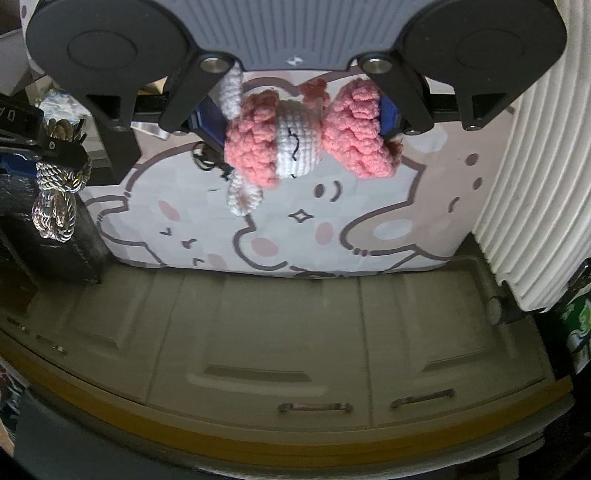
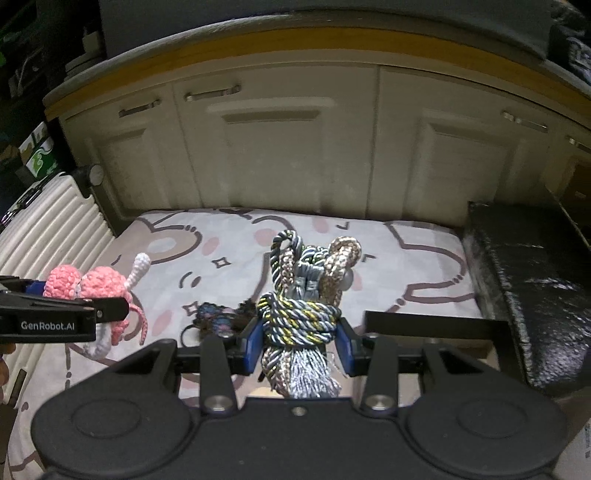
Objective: Organize objects
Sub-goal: 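Carry the rope bundle and pink doll with both tools over the black box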
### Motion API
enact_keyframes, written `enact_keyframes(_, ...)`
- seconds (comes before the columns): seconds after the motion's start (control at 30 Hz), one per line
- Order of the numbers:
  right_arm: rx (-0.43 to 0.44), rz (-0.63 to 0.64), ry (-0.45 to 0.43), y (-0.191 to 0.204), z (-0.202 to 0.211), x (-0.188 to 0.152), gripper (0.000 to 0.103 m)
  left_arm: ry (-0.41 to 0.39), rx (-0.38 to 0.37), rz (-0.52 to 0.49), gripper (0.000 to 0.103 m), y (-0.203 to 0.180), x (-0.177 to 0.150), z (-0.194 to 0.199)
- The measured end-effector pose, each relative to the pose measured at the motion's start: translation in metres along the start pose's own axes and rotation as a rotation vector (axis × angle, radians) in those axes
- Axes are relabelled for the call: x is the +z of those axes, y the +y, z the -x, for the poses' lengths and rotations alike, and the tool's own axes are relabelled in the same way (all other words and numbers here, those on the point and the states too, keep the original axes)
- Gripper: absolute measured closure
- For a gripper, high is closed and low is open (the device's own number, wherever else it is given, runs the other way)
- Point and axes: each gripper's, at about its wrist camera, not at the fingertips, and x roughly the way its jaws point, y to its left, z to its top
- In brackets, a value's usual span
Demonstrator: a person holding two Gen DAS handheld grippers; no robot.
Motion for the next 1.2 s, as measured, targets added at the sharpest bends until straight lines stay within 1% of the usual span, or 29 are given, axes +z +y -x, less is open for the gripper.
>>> enact_keyframes(0.3,-0.047,-0.028,0.0,-0.044,0.013,-0.01,0.06,0.003,-0.063,-0.024,0.024,-0.042,0.002,-0.003)
enact_keyframes(0.5,-0.058,-0.052,-0.003,-0.075,0.021,-0.018,0.06,0.001,-0.11,-0.039,0.024,-0.07,0.004,-0.004)
enact_keyframes(0.8,-0.063,-0.062,-0.008,-0.102,0.028,-0.022,0.06,-0.02,-0.186,-0.049,0.024,-0.101,0.003,-0.002)
enact_keyframes(0.97,-0.077,0.007,0.039,-0.105,0.023,-0.014,0.06,-0.026,-0.245,-0.026,0.024,-0.112,0.006,-0.003)
enact_keyframes(1.1,-0.049,0.059,0.114,-0.107,0.013,-0.009,0.06,-0.034,-0.288,-0.01,0.024,-0.124,0.009,-0.006)
enact_keyframes(1.2,-0.029,0.049,0.148,-0.109,0.003,-0.013,0.06,-0.04,-0.327,0.001,0.024,-0.134,0.011,-0.01)
